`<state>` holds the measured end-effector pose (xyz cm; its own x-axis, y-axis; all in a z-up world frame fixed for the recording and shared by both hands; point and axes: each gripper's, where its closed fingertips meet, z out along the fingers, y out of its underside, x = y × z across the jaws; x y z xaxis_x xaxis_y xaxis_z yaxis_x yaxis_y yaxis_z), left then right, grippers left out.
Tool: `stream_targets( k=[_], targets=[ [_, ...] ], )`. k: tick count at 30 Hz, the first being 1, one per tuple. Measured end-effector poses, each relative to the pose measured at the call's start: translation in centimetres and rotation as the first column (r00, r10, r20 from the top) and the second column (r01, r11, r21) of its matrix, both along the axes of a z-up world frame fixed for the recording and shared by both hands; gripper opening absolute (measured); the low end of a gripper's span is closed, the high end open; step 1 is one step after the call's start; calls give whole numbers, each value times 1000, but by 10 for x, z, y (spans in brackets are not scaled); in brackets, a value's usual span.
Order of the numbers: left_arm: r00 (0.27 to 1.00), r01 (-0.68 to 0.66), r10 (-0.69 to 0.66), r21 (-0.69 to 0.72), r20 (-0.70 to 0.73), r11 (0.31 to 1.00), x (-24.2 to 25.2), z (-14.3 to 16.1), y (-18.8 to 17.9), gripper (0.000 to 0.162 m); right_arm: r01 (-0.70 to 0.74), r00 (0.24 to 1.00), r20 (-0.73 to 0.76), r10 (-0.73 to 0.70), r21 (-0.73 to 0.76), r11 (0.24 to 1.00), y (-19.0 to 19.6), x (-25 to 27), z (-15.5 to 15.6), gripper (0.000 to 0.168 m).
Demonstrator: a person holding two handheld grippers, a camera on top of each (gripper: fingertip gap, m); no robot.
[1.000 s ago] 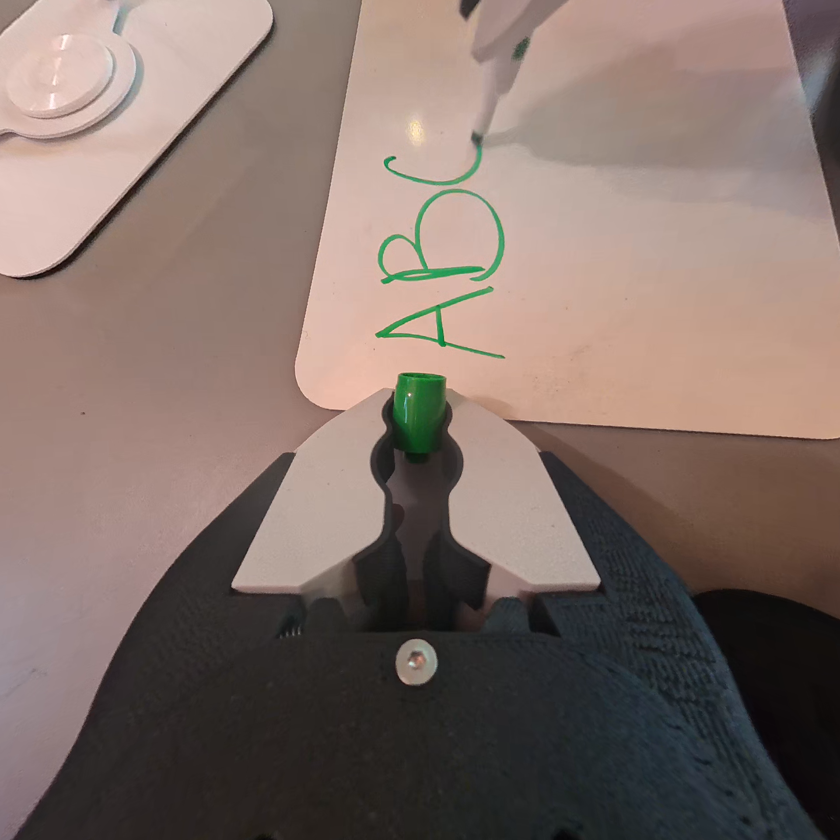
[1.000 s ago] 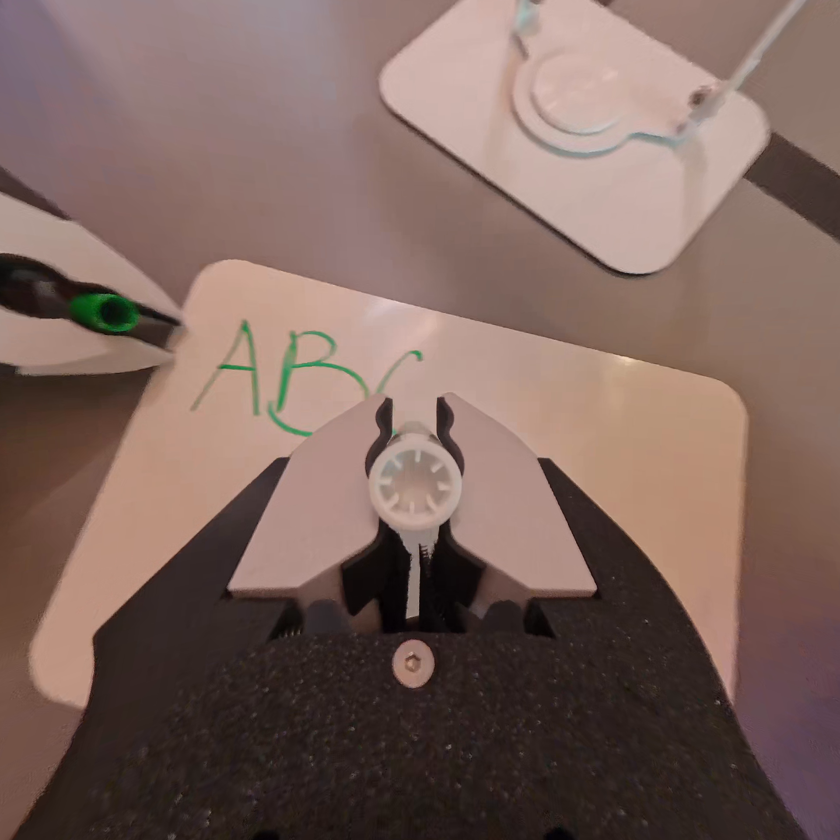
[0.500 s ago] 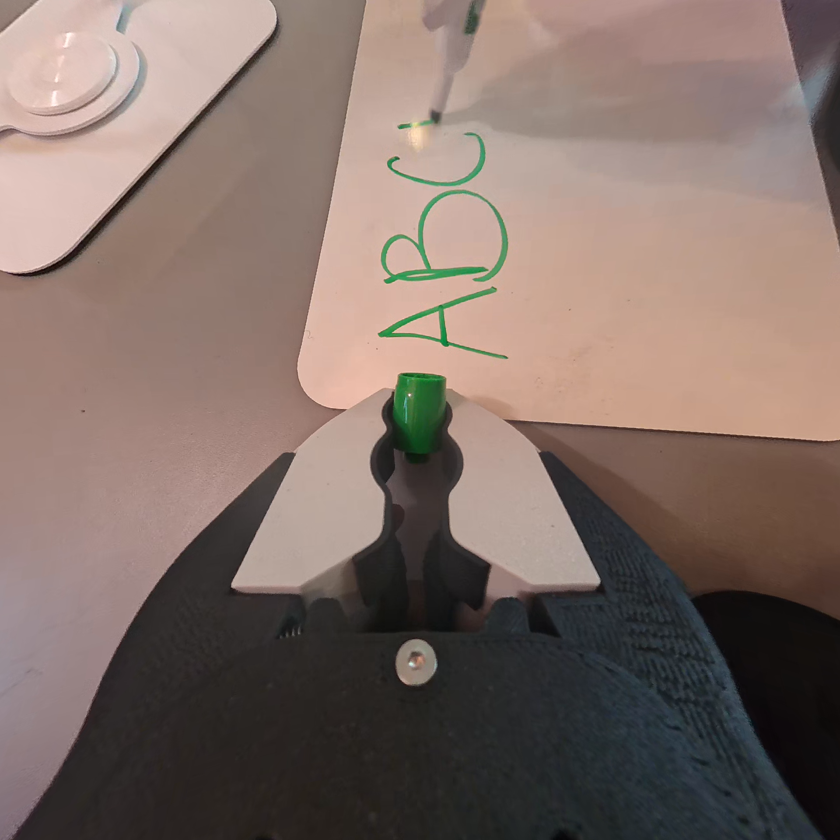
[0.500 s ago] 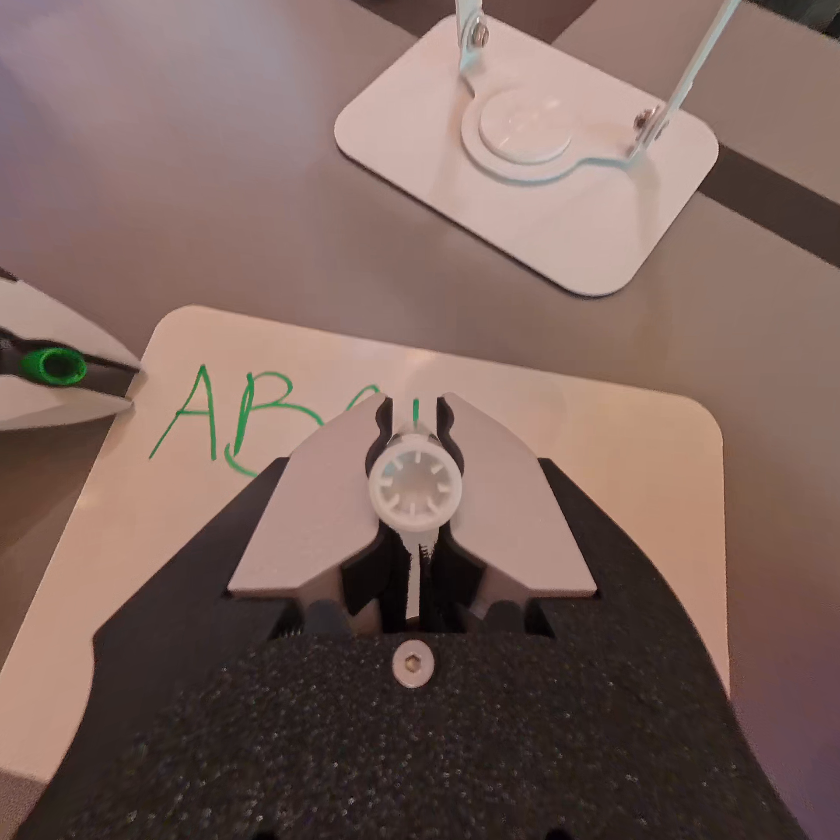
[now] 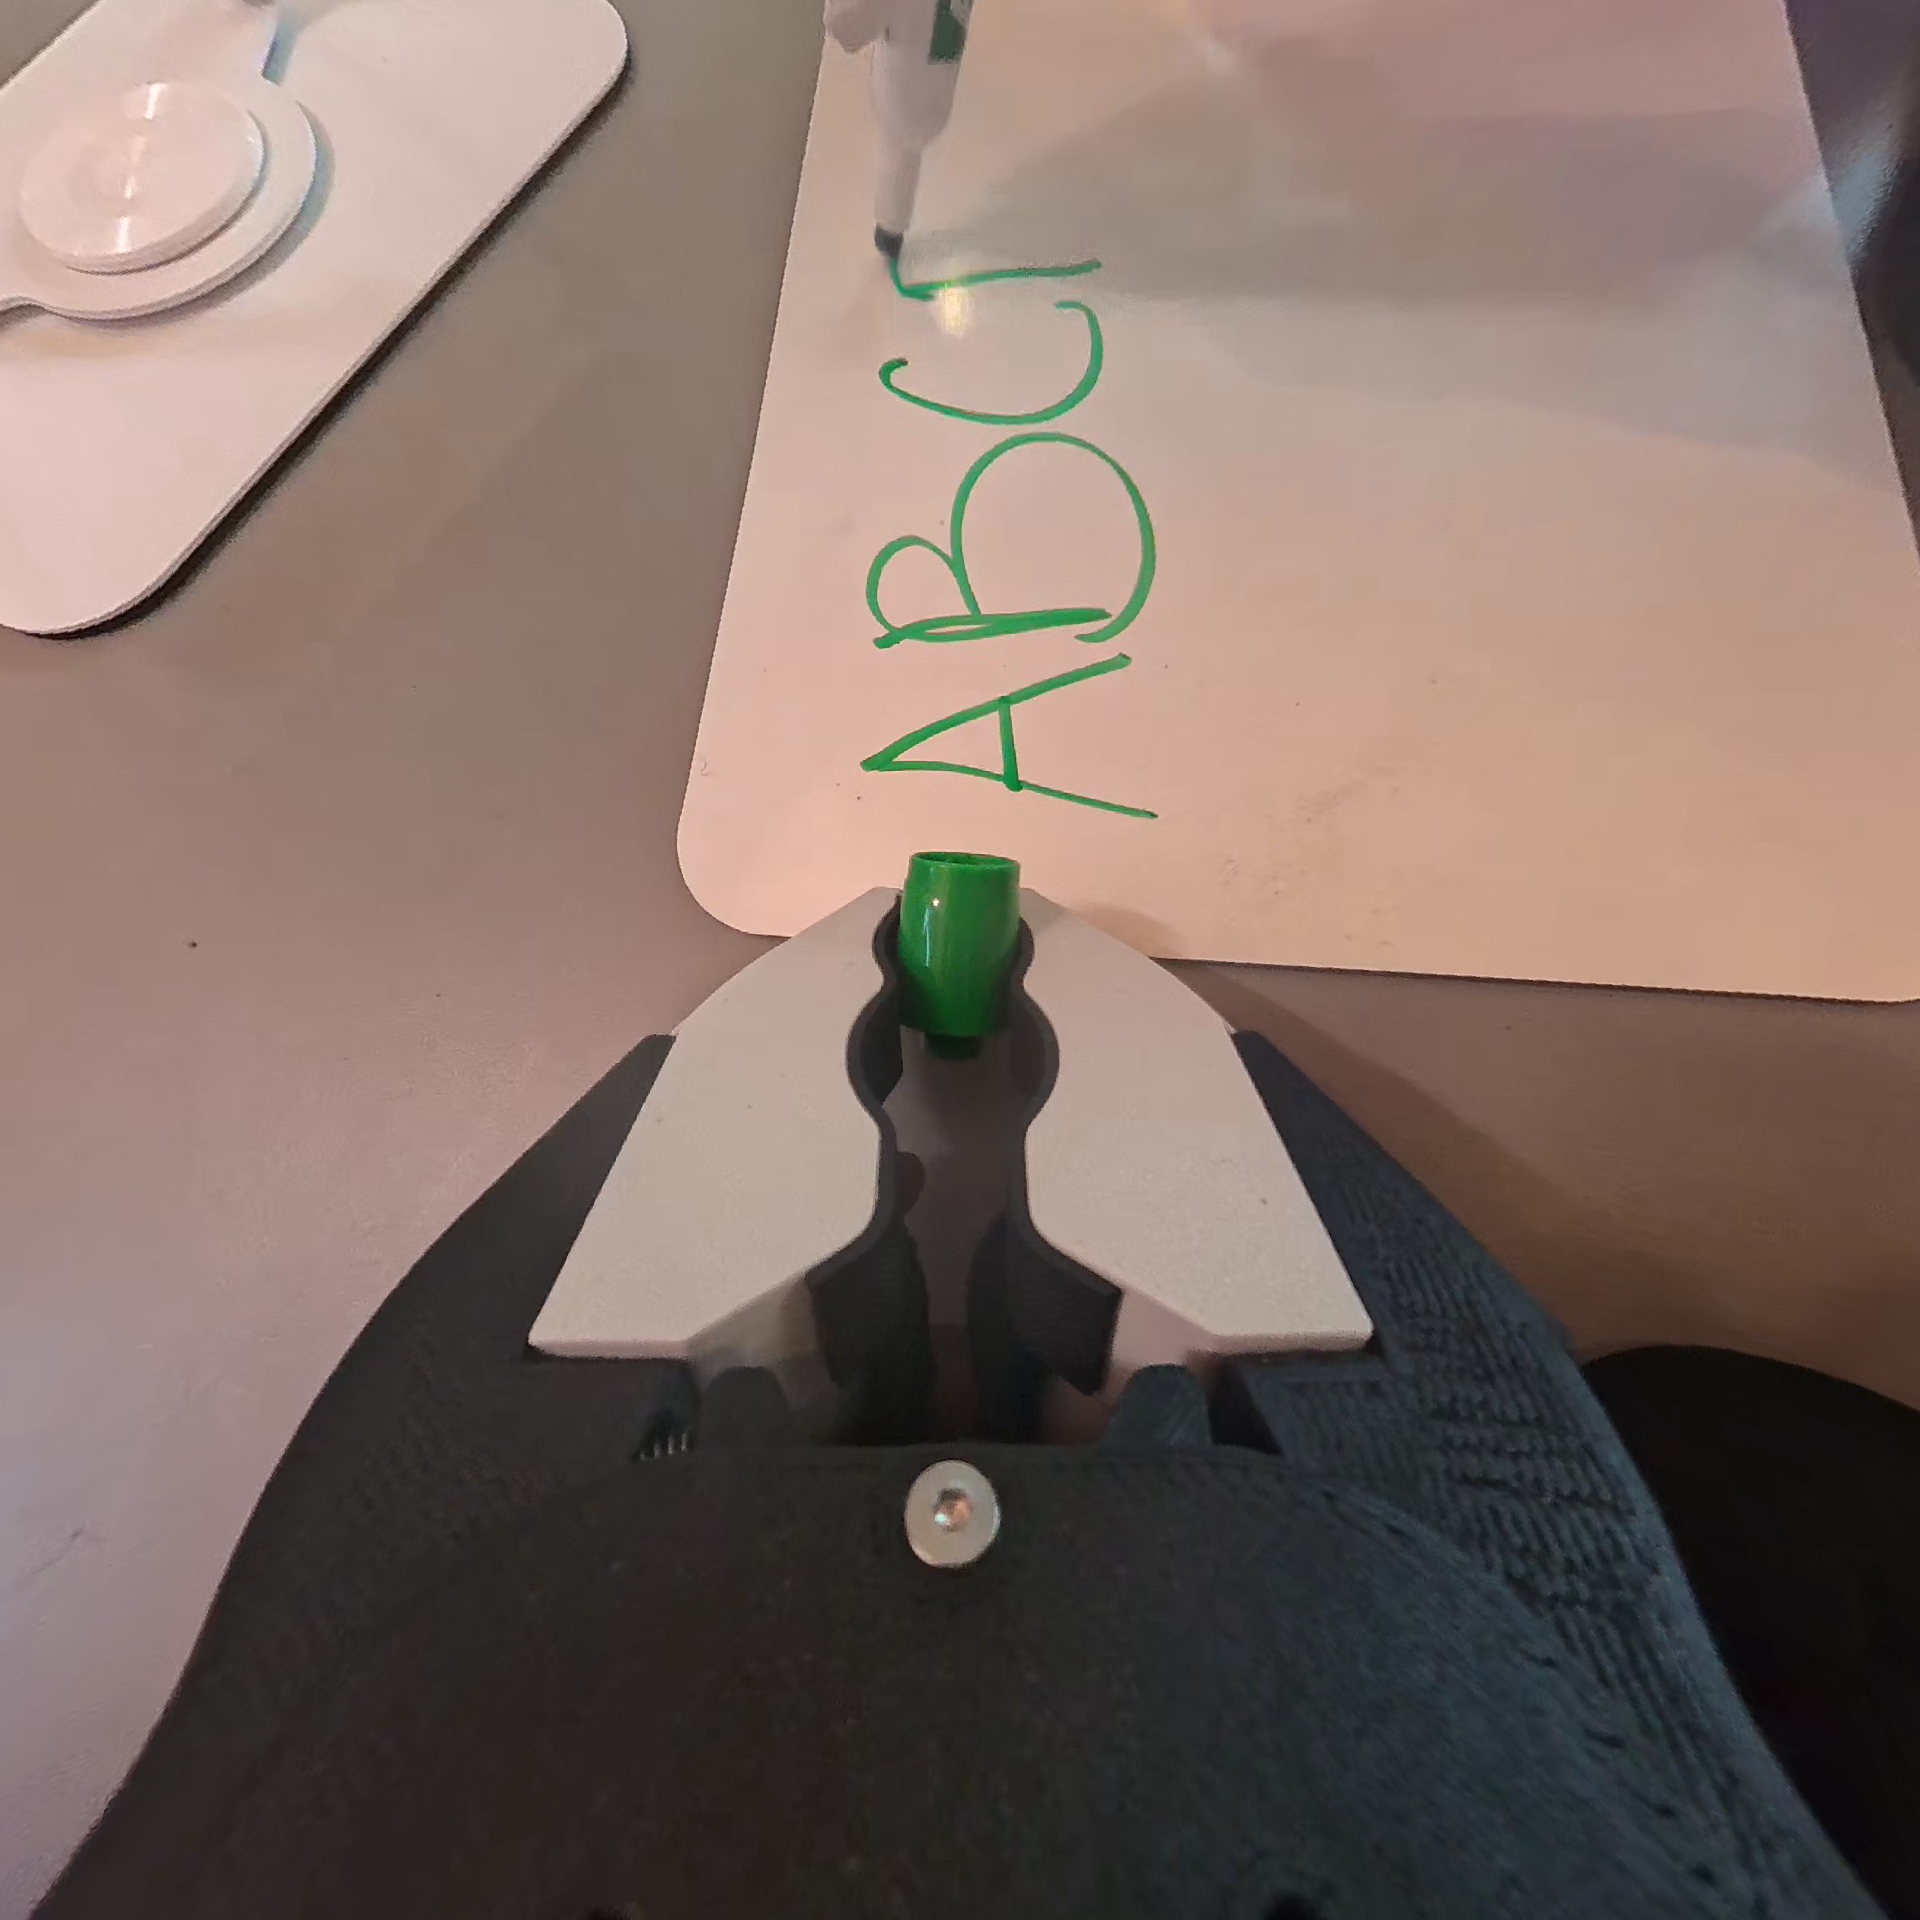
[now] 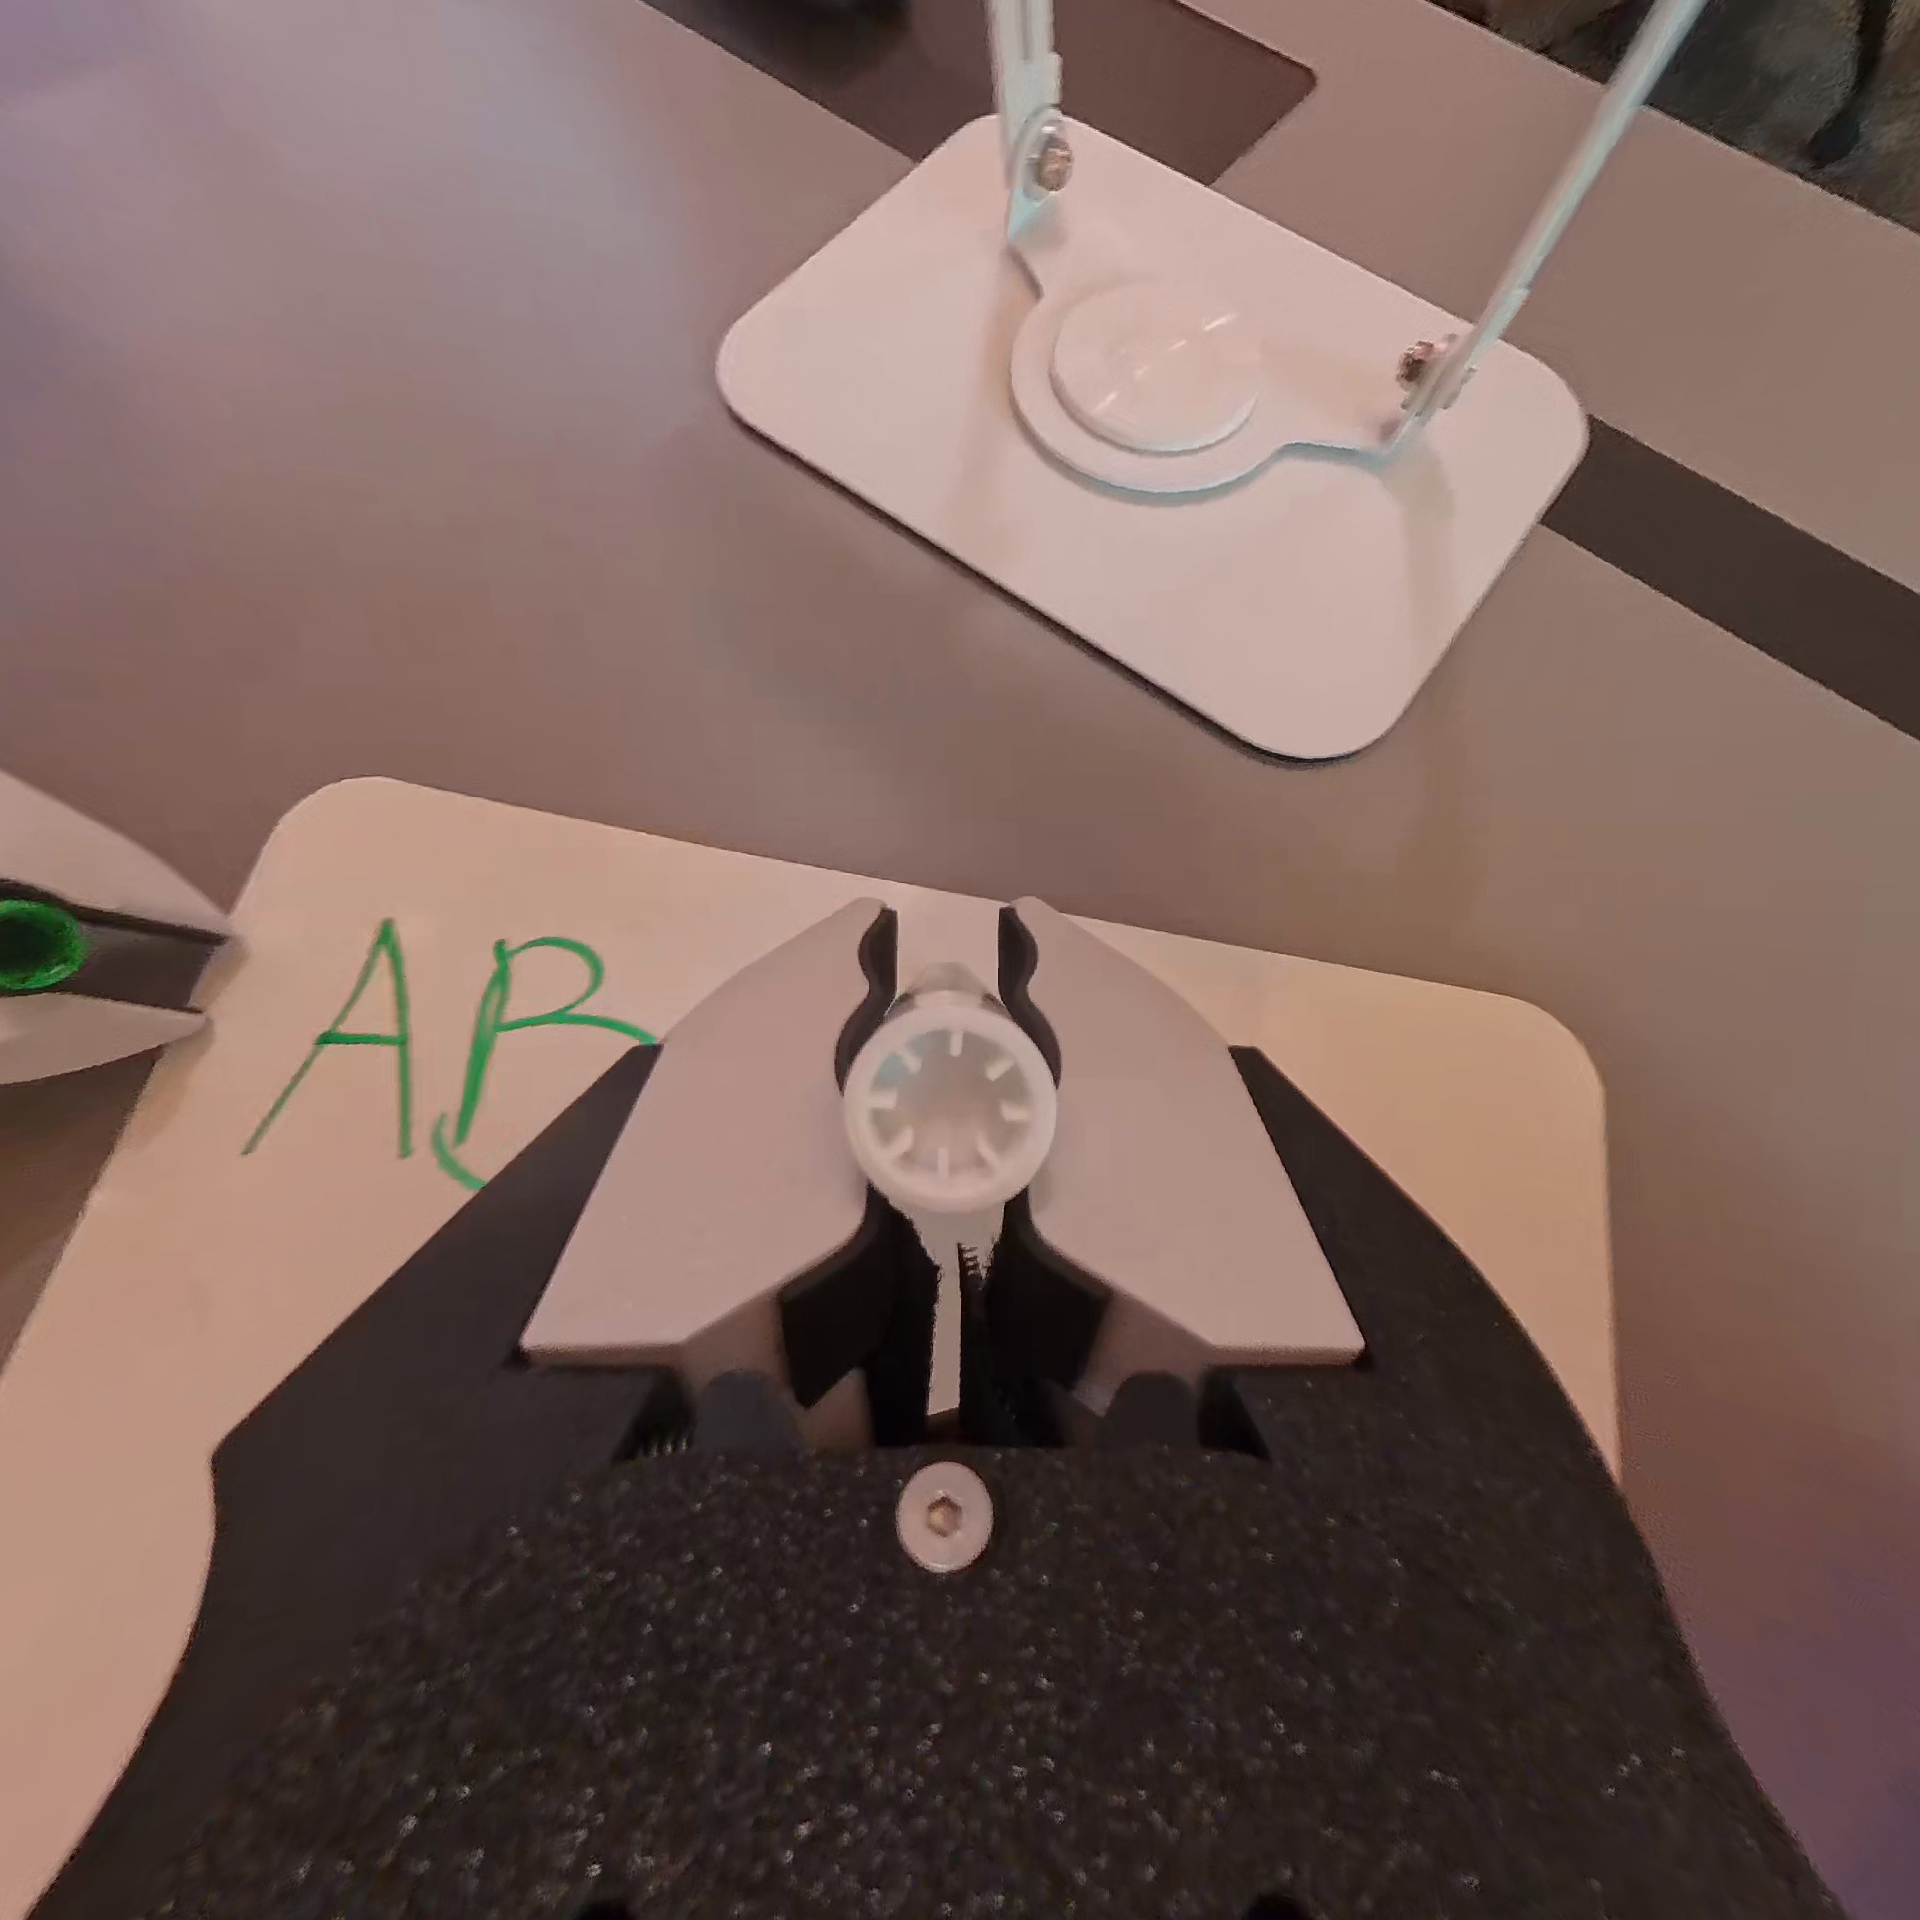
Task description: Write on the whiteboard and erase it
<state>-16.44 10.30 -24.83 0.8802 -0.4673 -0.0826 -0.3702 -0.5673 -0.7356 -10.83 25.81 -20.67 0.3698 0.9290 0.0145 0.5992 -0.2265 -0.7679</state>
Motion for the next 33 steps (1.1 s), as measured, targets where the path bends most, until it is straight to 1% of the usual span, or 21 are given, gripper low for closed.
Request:
stream_targets(
  k=[3, 5, 7, 10, 12, 15, 17, 19, 23, 27, 31, 33],
  targets=[
    [1000, -1, 1, -2, 5, 1000, 0, 0, 0, 16, 45, 998, 34, -44, -3, 999, 9, 19, -1, 19],
    [1000, -1, 1, -2, 8, 1000, 0, 0, 0, 16, 51, 997, 67, -50, -9, 999, 6, 34, -1, 19],
    [1000, -2, 2, -3, 8, 1000, 0, 0, 0, 16, 23, 995, 95, -20, -28, 999, -7, 40, -1, 19],
    [1000, -2, 2, 0, 3, 1000, 0, 0, 0, 16, -57, 993, 95, 63, -57, 997, -32, 31, -1, 19],
    [1000, -3, 3, 0, 6, 1000, 0, 0, 0, 16, -41, 998, 49, 42, -20, 999, -25, 25, 7, 19],
    [1000, -4, 4, -1, 7, 1000, 0, 0, 0, 16, 46, 999, -28, -46, -5, 999, 8, 29, 20, 19],
    [1000, -3, 3, 0, 7, 1000, 0, 0, 0, 16, 66, 997, -32, -66, -5, 998, 24, 31, 19, 19],
    [1000, -2, 2, -1, 10, 1000, 0, 0, 0, 16, 57, 998, -31, -57, 0, 998, 30, 29, 15, 19],
    [1000, -3, 3, -2, 17, 1000, 0, 0, 0, 16, 57, 998, -34, -57, 10, 998, 41, 27, 12, 19],
    [1000, -3, 3, -3, 21, 1000, 0, 0, 0, 16, 66, 998, 0, -66, 18, 998, 48, 29, 5, 19],
    [1000, -3, 3, -3, 22, 1000, 0, 0, 0, 16, 27, 1000, 0, -27, -5, 1000, 37, 20, 0, 19],
    [1000, -3, 3, -3, 22, 1000, 0, 0, -1, 16, -2, 1000, 30, 2, 15, 1000, 30, 16, 0, 19]
  ],
)
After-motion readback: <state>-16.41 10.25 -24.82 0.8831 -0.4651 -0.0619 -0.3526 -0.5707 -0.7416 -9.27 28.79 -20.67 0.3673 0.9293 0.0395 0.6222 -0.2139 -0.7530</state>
